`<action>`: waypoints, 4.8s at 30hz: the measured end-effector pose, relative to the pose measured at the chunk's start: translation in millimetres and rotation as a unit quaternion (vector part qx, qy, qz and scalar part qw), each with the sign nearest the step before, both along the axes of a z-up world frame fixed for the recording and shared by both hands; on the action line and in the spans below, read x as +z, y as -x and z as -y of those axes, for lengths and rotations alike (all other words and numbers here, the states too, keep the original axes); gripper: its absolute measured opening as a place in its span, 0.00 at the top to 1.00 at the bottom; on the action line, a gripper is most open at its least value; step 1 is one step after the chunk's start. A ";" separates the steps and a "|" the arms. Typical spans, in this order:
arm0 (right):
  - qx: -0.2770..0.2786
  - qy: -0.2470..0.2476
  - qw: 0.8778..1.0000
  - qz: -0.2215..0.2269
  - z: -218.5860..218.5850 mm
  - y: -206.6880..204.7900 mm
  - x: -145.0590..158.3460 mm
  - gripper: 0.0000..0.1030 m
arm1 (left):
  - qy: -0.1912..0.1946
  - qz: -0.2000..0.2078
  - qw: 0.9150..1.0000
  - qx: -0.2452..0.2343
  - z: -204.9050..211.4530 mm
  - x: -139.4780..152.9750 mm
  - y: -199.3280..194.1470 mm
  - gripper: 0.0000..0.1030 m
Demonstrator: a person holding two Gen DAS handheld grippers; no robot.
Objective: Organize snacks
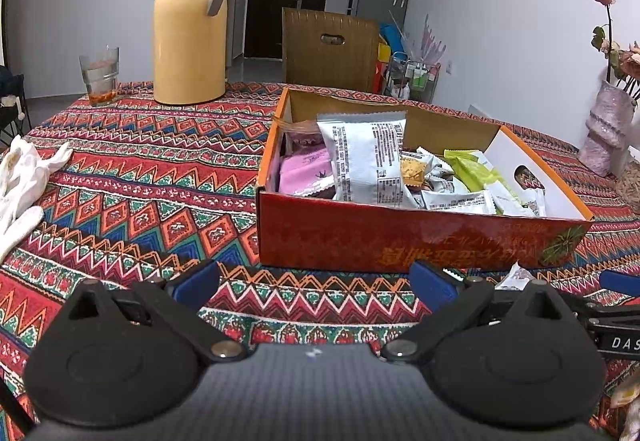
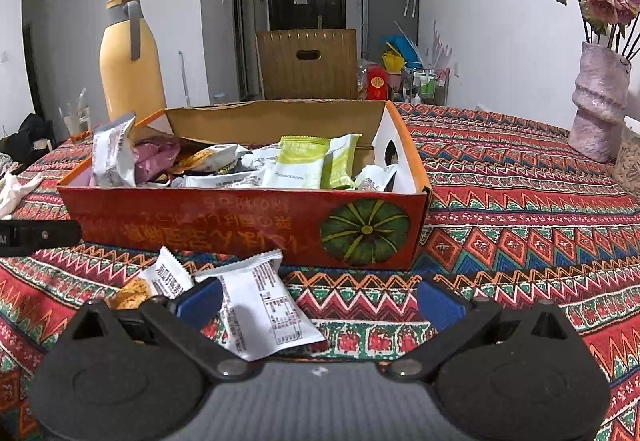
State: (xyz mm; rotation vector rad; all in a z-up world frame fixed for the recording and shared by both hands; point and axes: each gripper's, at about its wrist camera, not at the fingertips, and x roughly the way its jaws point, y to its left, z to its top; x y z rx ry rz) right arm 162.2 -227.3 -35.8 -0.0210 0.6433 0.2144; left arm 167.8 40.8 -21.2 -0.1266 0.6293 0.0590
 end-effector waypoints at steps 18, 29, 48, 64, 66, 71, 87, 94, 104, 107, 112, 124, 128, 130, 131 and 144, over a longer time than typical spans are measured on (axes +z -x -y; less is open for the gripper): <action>0.049 -0.010 0.998 -0.041 -18.1 -19.7 -19.5 0.39 | 0.010 -0.017 1.000 0.003 -3.2 -5.6 -4.0 0.00; 0.061 -0.013 0.998 -0.024 -19.4 -13.3 -15.9 0.61 | 0.010 -0.019 1.000 0.004 -3.7 -6.1 -4.6 0.00; 0.030 -0.038 0.998 0.042 27.6 20.3 6.1 0.61 | -0.010 -0.034 0.999 -0.024 31.7 9.2 -5.5 0.00; 0.014 -0.086 0.994 0.060 48.9 23.1 -2.3 0.61 | -0.013 -0.086 0.992 -0.087 85.7 -11.5 -20.2 0.00; 0.012 -0.086 0.994 0.062 49.6 24.2 -3.1 0.61 | -0.022 -0.092 0.991 -0.089 90.9 -16.2 -22.4 0.00; 0.010 -0.087 0.994 0.065 50.1 25.6 -3.8 0.61 | -0.028 -0.102 0.990 -0.094 94.8 -25.5 -26.6 0.02; 0.019 -0.090 0.993 0.078 47.9 28.8 -0.5 0.61 | -0.017 -0.076 0.989 -0.123 96.6 -7.4 -10.0 0.55; 0.033 -0.078 0.991 0.107 39.4 26.4 29.1 0.61 | -0.016 -0.013 0.993 -0.119 92.1 36.5 -8.7 0.55; 0.038 -0.038 0.991 0.120 9.4 -26.3 55.4 0.61 | -0.029 0.037 0.996 -0.077 88.9 69.2 -53.0 0.55; 0.031 -0.034 0.992 0.114 3.1 -47.6 54.1 0.61 | -0.030 0.037 0.997 -0.056 85.8 70.1 -68.9 0.55; 0.020 -0.034 0.995 0.092 -2.7 -74.6 42.9 0.61 | -0.031 0.032 0.999 -0.026 79.3 64.3 -86.1 0.53; 0.006 -0.051 0.994 0.100 4.8 -71.4 40.5 0.00 | -0.039 0.076 0.996 -0.009 69.6 71.7 -67.2 0.00; 0.001 -0.059 0.993 0.107 9.0 -62.8 46.7 0.00 | -0.037 0.080 0.996 -0.006 67.6 74.8 -55.3 0.00; 0.000 -0.061 0.992 0.109 10.7 -55.8 49.1 0.00 | -0.037 0.085 0.996 -0.007 66.4 76.6 -46.1 0.00; 0.000 -0.062 0.992 0.110 11.9 -53.1 49.5 0.00 | -0.038 0.088 0.995 -0.007 65.9 77.7 -40.7 0.00; 0.002 -0.061 0.990 0.129 29.1 37.0 60.4 0.00 | -0.025 0.096 0.994 -0.033 55.0 79.6 39.5 0.00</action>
